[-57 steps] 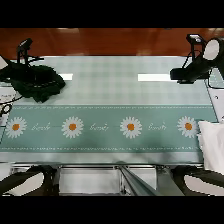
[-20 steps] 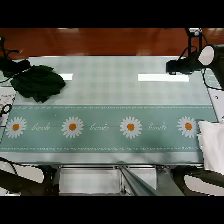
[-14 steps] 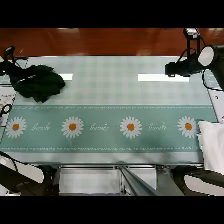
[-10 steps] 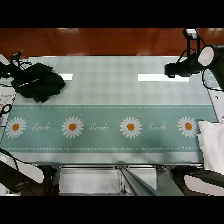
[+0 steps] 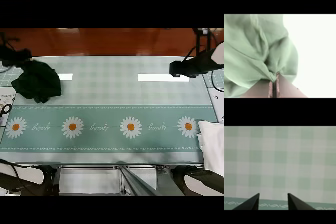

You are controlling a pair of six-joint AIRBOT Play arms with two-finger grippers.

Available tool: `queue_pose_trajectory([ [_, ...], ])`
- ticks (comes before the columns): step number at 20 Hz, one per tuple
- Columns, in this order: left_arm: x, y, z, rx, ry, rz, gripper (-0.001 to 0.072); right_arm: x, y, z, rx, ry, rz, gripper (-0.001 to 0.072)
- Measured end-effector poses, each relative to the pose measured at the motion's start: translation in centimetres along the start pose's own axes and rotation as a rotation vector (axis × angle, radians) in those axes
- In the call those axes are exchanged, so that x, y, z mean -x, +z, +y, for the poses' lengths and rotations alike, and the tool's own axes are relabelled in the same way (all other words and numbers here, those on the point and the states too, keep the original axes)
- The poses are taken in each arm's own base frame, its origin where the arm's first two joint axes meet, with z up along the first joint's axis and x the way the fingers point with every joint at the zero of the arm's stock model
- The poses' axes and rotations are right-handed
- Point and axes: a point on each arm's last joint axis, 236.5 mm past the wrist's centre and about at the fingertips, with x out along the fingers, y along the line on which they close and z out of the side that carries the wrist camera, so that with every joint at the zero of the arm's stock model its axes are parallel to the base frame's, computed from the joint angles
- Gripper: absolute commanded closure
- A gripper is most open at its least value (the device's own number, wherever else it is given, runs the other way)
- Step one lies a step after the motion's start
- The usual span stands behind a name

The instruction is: Fold the shirts.

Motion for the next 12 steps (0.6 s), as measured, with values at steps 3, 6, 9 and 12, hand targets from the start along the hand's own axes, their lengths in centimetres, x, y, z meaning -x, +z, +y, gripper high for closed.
queue_pose_trajectory([
  [3,9.3,4.9,-5.9,-0.048,-0.076,-0.272,0.0686,5.0,0.1,0.2,-0.006,0.015,-0.066,0.0304],
  [6,19.2,6.7,-11.1,-0.105,-0.147,-0.501,0.0687,9.9,-0.2,0.5,-0.01,0.035,-0.14,0.0304],
  [9,27.9,6.4,-15.5,-0.157,-0.226,-0.685,0.0687,14.3,-0.8,1.2,-0.015,0.078,-0.212,0.0304],
  [12,34.6,4.7,-19.9,-0.204,-0.333,-0.813,0.0686,17.8,-1.5,1.8,-0.015,0.113,-0.275,0.0304],
])
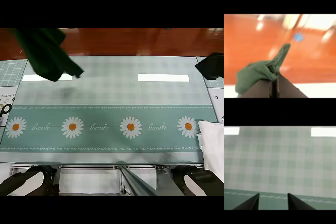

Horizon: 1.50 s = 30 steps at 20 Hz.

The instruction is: Fold the shirts.

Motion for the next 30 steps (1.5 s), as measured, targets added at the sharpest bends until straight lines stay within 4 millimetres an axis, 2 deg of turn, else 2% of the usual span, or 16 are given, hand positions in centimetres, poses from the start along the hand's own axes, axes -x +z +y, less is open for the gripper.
queue_pose_trajectory([
  [1,1.1,0.8,-2.3,-0.011,-0.048,-0.03,0.0687,0.9,0.1,0.2,0.001,0.008,-0.02,0.0304],
  [4,3.1,1.2,-8.7,-0.032,-0.201,-0.056,0.0686,3.3,0.1,0.4,0.007,0.012,-0.064,0.0304],
  [7,3.5,-1.0,-13.7,-0.041,-0.334,-0.002,0.0686,4.5,-0.2,0.4,0.009,0.012,-0.078,0.0304],
  [10,3.2,-5.5,-18.1,-0.038,-0.453,0.103,0.0686,4.8,-0.9,0.3,0.01,0.008,-0.063,0.0304],
  [12,2.5,-10.2,-20.4,-0.032,-0.508,0.213,0.0686,4.5,-1.4,0.2,0.005,0.006,-0.048,0.0304],
  [14,1.6,-16.3,-21.5,-0.026,-0.531,0.354,0.0686,3.8,-2.3,0.0,-0.003,0.003,-0.018,0.0304],
  [16,0.6,-22.9,-20.8,-0.028,-0.506,0.498,0.0686,2.4,-3.6,-0.2,-0.011,0.001,0.025,0.0304],
  [19,-0.5,-32.7,-16.8,-0.038,-0.399,0.703,0.0683,-0.5,-6.3,-0.4,-0.034,0.008,0.102,0.0304],
  [20,-0.5,-36.0,-15.3,-0.034,-0.362,0.775,0.0662,-1.7,-7.3,-0.2,-0.048,0.019,0.128,0.0304],
  [21,-0.3,-38.9,-14.1,-0.027,-0.334,0.841,0.0489,-3.0,-8.4,-0.1,-0.064,0.032,0.157,0.0304],
  [22,0.1,-41.8,-12.9,-0.018,-0.304,0.909,0.0205,-4.3,-9.2,0.2,-0.081,0.05,0.175,0.0304],
  [24,1.4,-46.1,-11.3,-0.003,-0.262,1.048,0.0199,-6.7,-10.3,0.9,-0.123,0.085,0.193,0.0304],
  [26,3.1,-48.4,-9.7,-0.027,-0.225,1.176,0.0201,-8.4,-10.0,1.2,-0.15,0.105,0.172,0.0305],
  [27,3.9,-48.6,-8.6,-0.054,-0.196,1.228,0.0201,-8.8,-9.2,1.1,-0.152,0.108,0.145,0.0305],
  [28,4.3,-48.1,-7.2,-0.083,-0.163,1.257,0.0201,-8.9,-8.3,0.8,-0.154,0.106,0.129,0.0305],
  [30,4.7,-45.8,-3.8,-0.106,-0.063,1.254,0.0201,-8.8,-6.6,-0.9,-0.148,0.073,0.103,0.0305],
])
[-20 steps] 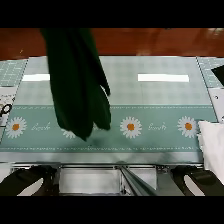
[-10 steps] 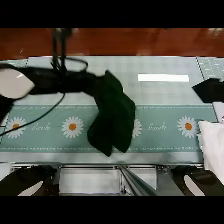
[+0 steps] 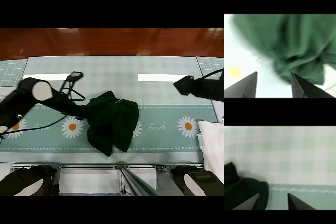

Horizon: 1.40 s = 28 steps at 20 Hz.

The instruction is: Fold the shirts.

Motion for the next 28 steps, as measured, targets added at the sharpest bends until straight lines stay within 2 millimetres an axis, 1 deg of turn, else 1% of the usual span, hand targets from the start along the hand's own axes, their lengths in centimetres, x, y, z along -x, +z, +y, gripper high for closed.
queue_pose_trajectory([
  [1,1.2,0.0,2.0,0.054,0.041,-0.013,0.0201,0.3,0.2,-1.4,-0.012,-0.028,0.01,0.0307],
  [2,2.2,-0.5,4.4,0.131,0.082,-0.024,0.0201,0.6,0.1,-3.3,-0.033,-0.065,0.022,0.0333],
  [3,2.5,-1.5,6.1,0.213,0.096,-0.017,0.0201,0.8,-0.6,-5.1,-0.063,-0.097,0.043,0.0346],
  [4,2.0,-3.1,7.4,0.303,0.087,0.01,0.0201,0.8,-1.6,-6.4,-0.103,-0.113,0.055,0.0346],
  [5,0.8,-4.6,7.3,0.379,0.025,0.039,0.0201,0.4,-2.8,-7.1,-0.156,-0.098,0.06,0.0344],
  [6,-0.6,-5.9,6.5,0.431,-0.053,0.066,0.0201,-0.4,-4.0,-6.8,-0.202,-0.054,0.064,0.0286],
  [7,-2.1,-7.0,5.5,0.471,-0.131,0.085,0.0201,-1.4,-5.4,-6.1,-0.241,0.005,0.073,0.0288],
  [9,-4.7,-8.7,3.4,0.541,-0.261,0.102,0.0201,-3.2,-8.3,-3.9,-0.283,0.128,0.11,0.029],
  [11,-6.7,-10.5,1.6,0.598,-0.346,0.123,0.0201,-4.5,-10.9,-2.0,-0.289,0.212,0.151,0.0292],
  [13,-8.2,-11.1,0.0,0.644,-0.413,0.109,0.0201,-5.3,-12.6,-0.7,-0.283,0.263,0.171,0.0293],
  [15,-9.1,-10.8,-1.7,0.653,-0.458,0.078,0.0201,-5.8,-13.2,0.2,-0.28,0.289,0.17,0.0294],
  [20,-11.0,-8.4,-5.2,0.665,-0.501,0.002,0.0203,-6.2,-13.9,0.9,-0.277,0.309,0.169,0.0296],
  [21,-11.4,-7.9,-5.9,0.656,-0.504,0.002,0.0276,-6.2,-14.0,0.9,-0.275,0.309,0.171,0.0296],
  [22,-11.7,-7.4,-6.3,0.64,-0.499,-0.005,0.0567,-6.3,-14.2,0.7,-0.269,0.303,0.177,0.0296],
  [23,-12.0,-7.0,-6.6,0.613,-0.491,-0.002,0.0685,-6.5,-14.7,0.4,-0.262,0.288,0.195,0.0296],
  [25,-11.6,-5.3,-7.5,0.574,-0.513,-0.026,0.0686,-7.2,-16.6,-0.3,-0.258,0.258,0.279,0.0296],
  [27,-10.9,-4.0,-8.2,0.518,-0.538,-0.042,0.0686,-7.8,-19.0,-0.4,-0.26,0.259,0.39,0.0296],
  [28,-10.5,-3.3,-8.2,0.501,-0.546,-0.053,0.0686,-8.1,-20.1,-0.2,-0.253,0.268,0.438,0.0296],
])
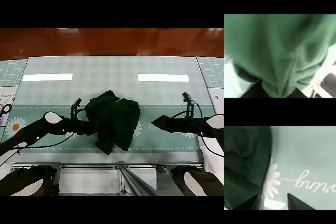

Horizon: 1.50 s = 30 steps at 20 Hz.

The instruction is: Fold the shirts.

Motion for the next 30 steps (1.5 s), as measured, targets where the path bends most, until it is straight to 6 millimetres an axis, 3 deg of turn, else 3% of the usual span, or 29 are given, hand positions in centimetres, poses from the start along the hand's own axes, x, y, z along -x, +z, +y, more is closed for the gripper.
queue_pose_trajectory([
  [4,1.2,1.9,-0.6,-0.03,-0.021,-0.018,0.0685,-3.5,-2.1,-0.7,-0.029,0.015,0.147,0.0296],
  [8,1.6,2.0,-0.5,-0.049,-0.022,-0.003,0.0685,-6.5,-1.5,-0.1,-0.118,0.087,0.196,0.0297],
  [13,1.5,1.5,-0.7,-0.067,-0.022,0.015,0.0685,-9.3,-0.8,2.4,-0.126,0.158,0.257,0.031],
  [14,1.4,1.4,-0.8,-0.071,-0.022,0.019,0.0685,-9.8,-0.5,2.9,-0.113,0.162,0.262,0.0363],
  [17,1.4,1.3,-0.8,-0.077,-0.023,0.022,0.0685,-10.7,1.3,4.3,-0.061,0.164,0.234,0.0692],
  [20,2.3,2.3,-0.6,-0.065,-0.034,0.004,0.0685,-10.4,2.7,6.4,-0.004,0.204,0.228,0.0694],
  [22,4.0,3.7,-1.3,-0.073,-0.064,-0.026,0.0686,-9.1,4.2,8.1,0.058,0.237,0.212,0.0694],
  [24,7.3,6.2,-3.1,-0.11,-0.109,-0.102,0.0686,-6.1,7.7,10.5,0.129,0.265,0.134,0.0694],
  [26,12.0,9.1,-5.7,-0.171,-0.148,-0.227,0.0686,-0.9,12.5,13.3,0.226,0.271,0.004,0.0694],
  [28,17.9,11.8,-8.7,-0.246,-0.174,-0.383,0.0686,5.9,16.7,16.0,0.331,0.24,-0.141,0.0694],
  [30,24.3,13.4,-12.1,-0.327,-0.186,-0.546,0.0686,13.6,19.7,19.2,0.441,0.204,-0.302,0.0694],
])
